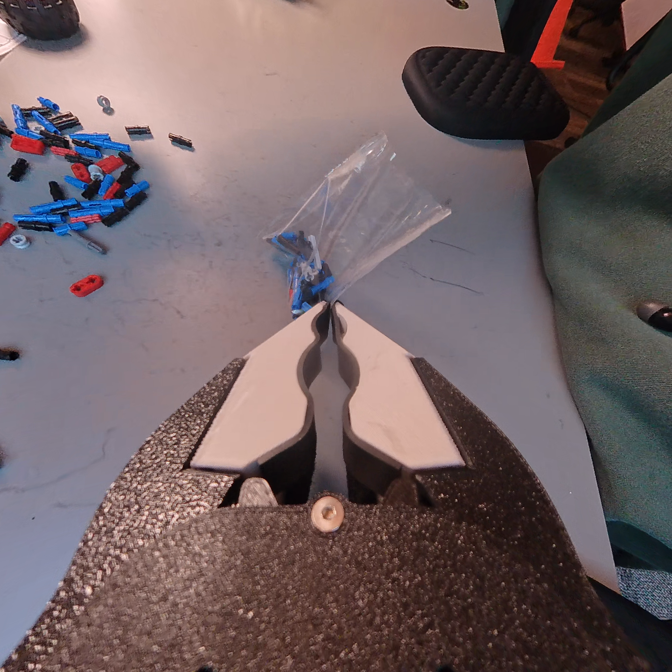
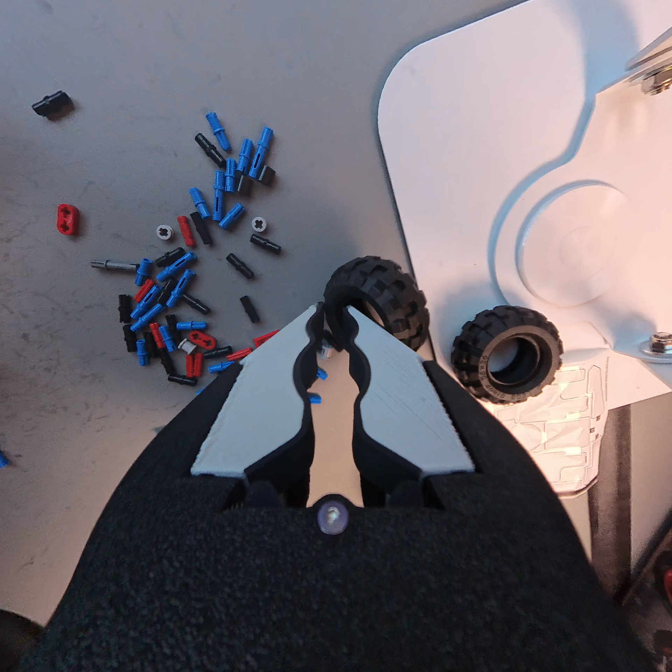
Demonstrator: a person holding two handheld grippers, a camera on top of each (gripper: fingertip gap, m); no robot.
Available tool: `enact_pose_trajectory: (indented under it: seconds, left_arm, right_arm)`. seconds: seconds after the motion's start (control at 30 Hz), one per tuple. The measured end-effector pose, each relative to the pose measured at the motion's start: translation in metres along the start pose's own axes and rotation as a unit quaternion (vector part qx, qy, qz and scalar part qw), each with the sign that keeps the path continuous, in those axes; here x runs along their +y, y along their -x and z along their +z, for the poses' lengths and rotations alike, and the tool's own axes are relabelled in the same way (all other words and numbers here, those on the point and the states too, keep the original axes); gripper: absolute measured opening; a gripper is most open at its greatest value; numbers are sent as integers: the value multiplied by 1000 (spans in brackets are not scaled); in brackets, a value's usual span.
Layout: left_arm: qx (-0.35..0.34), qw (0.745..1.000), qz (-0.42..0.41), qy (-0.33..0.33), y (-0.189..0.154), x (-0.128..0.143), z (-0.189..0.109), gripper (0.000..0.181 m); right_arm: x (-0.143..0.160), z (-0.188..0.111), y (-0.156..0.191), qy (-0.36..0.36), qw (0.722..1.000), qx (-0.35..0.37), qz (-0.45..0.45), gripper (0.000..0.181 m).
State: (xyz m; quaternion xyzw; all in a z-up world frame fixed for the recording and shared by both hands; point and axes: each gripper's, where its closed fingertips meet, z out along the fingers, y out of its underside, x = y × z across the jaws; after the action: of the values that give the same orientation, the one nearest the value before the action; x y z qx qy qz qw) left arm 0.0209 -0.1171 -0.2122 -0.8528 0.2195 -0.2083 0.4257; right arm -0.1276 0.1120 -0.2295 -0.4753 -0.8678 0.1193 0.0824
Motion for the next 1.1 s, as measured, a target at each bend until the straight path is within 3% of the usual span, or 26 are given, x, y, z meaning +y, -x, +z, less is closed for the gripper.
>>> enact_pose_trajectory:
  seconds: [0.4,0.5,0.6,0.77,1.1]
  left_arm:
    - [1,1000,4,4,-1,1,1,0]
    - [1,1000,4,4,-1,1,2,0]
    - [2,1000,3,6,-2,1,2,0]
    - [0,1000,2,5,-1,1,2,0]
    - [2,1000,2,6,-1,2,2,0]
  right_arm:
    - [32,-14,76,21,996,-79,-27,9]
    - [26,-23,60,-15,999,-33,-31,9]
    - [17,-32,9,-58,997,55,-5,9]
    - [29,-15,-36,-44,993,111,13,9]
    - [37,-10,-10,-25,997,72,7,9]
